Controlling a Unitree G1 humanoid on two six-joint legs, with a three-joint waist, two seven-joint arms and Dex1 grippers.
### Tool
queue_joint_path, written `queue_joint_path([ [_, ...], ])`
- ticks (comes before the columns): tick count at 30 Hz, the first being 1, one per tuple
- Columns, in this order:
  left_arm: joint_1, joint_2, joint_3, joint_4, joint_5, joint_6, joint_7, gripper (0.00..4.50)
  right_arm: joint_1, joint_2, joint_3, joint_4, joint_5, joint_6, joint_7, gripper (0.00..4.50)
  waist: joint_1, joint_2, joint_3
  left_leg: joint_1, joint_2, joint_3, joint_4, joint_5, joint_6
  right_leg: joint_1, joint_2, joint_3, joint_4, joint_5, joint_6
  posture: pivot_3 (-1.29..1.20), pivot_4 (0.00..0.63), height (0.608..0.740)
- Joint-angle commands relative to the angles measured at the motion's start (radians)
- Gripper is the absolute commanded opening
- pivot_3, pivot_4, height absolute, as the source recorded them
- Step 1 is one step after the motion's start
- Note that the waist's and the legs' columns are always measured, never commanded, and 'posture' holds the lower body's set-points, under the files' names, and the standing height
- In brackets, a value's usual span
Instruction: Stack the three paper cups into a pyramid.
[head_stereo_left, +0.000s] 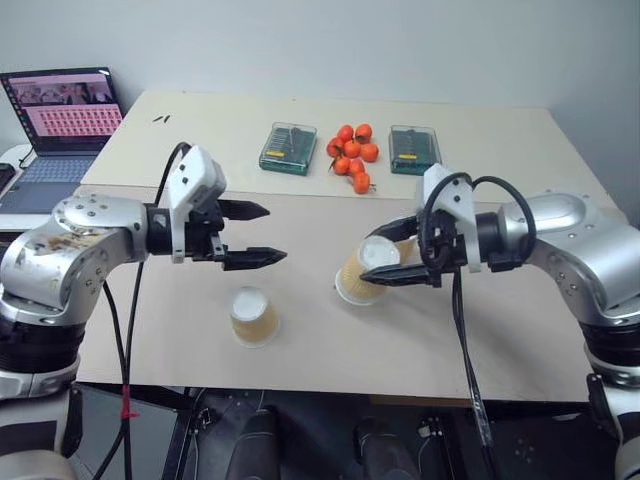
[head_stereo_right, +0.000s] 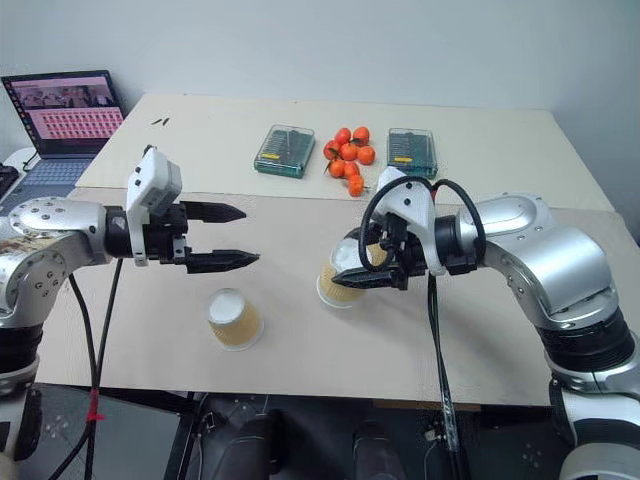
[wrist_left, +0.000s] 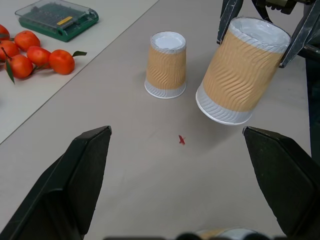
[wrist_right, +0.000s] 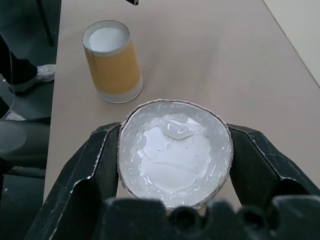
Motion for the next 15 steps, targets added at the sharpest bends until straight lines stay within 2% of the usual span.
queue_joint_path([
  [1, 0.018, 0.026, 0.076, -0.074, -0.032, 0.017, 0.02, 4.5, -0.038, 0.051, 0.091, 0.137, -0.109, -0.135, 0.036, 2.85, -0.004, 0.0, 0.0, 0.0, 0.0, 0.0, 0.0, 0.0, 0.0, 0.0, 0.0, 0.0, 0.0, 0.0, 0.0, 0.0, 0.15, 0.732],
  [8, 0.069, 0.03, 0.137, -0.17, -0.092, 0.09, 0.094, 4.5, -0.103, 0.183, 0.183, 0.385, -0.241, -0.33, 0.096, 2.85, -0.006, 0.0, 0.0, -0.003, 0.001, 0.0, 0.0, 0.0, 0.0, -0.004, 0.0, 0.0, 0.001, 0.0, 0.0, 0.0, 0.15, 0.732],
  [15, 0.104, 0.04, 0.189, -0.229, -0.146, 0.145, 0.157, 4.5, -0.147, 0.258, 0.204, 0.556, -0.339, -0.46, 0.141, 2.85, -0.004, 0.0, 0.0, -0.003, 0.001, -0.001, 0.0, 0.001, -0.001, -0.004, 0.0, -0.002, 0.002, 0.001, -0.001, 0.0, 0.15, 0.732],
])
